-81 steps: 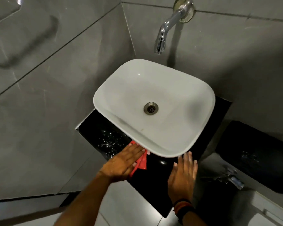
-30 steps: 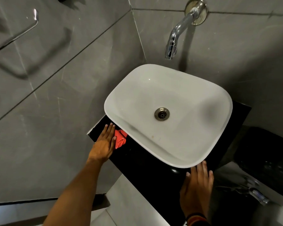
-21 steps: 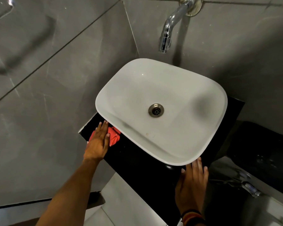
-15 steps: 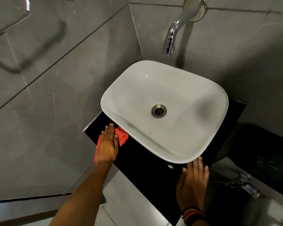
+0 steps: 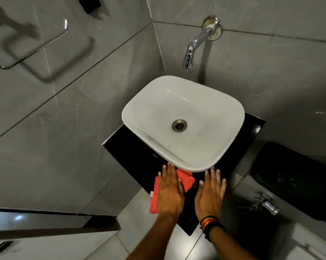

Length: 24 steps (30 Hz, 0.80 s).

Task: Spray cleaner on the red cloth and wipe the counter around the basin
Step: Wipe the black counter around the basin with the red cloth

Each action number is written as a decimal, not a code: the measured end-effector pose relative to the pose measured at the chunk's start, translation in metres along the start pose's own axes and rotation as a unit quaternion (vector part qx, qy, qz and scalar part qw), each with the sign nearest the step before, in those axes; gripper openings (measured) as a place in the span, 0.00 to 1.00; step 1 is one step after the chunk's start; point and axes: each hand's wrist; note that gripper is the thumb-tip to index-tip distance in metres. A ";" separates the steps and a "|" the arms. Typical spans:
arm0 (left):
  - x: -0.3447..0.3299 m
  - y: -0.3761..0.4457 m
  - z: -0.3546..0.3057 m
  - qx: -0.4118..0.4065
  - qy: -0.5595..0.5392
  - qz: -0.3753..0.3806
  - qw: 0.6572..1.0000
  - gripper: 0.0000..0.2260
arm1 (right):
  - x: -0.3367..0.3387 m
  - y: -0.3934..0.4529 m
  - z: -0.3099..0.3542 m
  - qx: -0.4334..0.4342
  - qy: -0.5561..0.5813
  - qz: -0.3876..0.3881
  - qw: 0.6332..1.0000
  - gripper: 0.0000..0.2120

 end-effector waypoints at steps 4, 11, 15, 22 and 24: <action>-0.001 -0.031 -0.036 -0.001 -0.009 0.017 1.000 0.31 | 0.014 -0.001 -0.002 -0.012 0.084 0.027 0.996 0.23; 0.009 -0.040 -0.032 -0.031 -0.114 0.047 0.992 0.26 | 0.029 -0.032 0.018 -0.043 0.179 -0.059 0.981 0.24; 0.024 -0.016 0.015 -0.079 -0.105 0.031 0.991 0.25 | 0.013 -0.051 0.042 -0.029 0.197 -0.023 0.980 0.24; 0.023 0.011 0.071 -0.169 0.074 0.081 0.979 0.26 | -0.012 -0.051 0.068 -0.039 -0.033 0.094 0.994 0.35; 0.019 0.010 0.070 -0.184 0.088 0.092 0.975 0.27 | -0.015 -0.053 0.061 -0.010 -0.067 0.091 0.994 0.36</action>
Point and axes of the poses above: each hand's wrist, its own y-axis towards the middle knuckle, its own x-axis out of the back of the hand, z = x × y, and after that the axes turned 6 degrees about y, right-handed
